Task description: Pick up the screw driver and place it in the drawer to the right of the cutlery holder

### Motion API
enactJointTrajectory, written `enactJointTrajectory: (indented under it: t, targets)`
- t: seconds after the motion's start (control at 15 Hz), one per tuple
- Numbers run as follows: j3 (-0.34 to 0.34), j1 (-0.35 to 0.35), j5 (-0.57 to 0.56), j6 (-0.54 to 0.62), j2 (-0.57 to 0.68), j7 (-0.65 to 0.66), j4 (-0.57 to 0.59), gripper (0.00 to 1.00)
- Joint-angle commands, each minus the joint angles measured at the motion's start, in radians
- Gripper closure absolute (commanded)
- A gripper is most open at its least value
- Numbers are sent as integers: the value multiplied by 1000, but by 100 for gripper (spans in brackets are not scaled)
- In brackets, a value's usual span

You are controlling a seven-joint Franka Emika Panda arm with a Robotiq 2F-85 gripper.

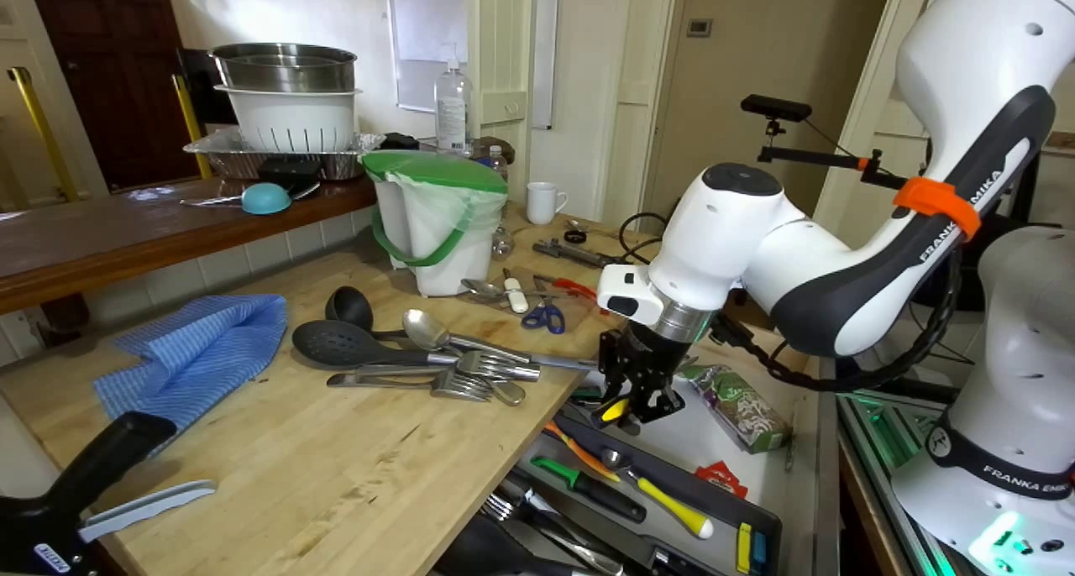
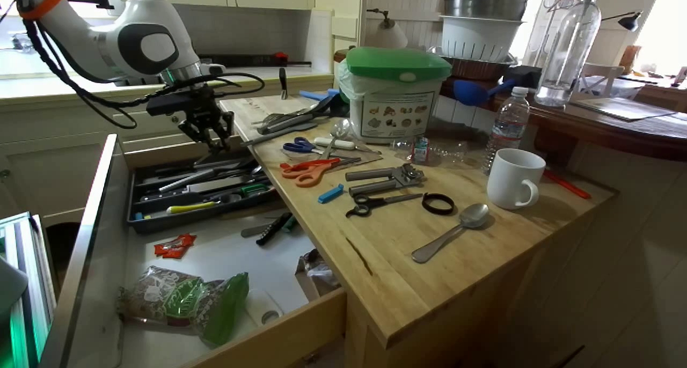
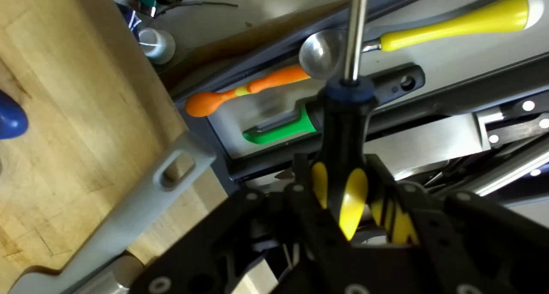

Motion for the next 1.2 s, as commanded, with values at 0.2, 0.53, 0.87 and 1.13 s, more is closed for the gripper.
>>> enactJointTrajectory:
  t: [0.2, 0.53, 0.87, 1.13]
  targets:
    - [-39, -83, -418, 101, -59, 251, -94, 91]
    - [-116, -122, -404, 395, 53, 181, -113, 91]
    - [-127, -137, -410, 506, 106, 224, -125, 91]
    - [-127, -141, -410, 520, 132, 226, -113, 91]
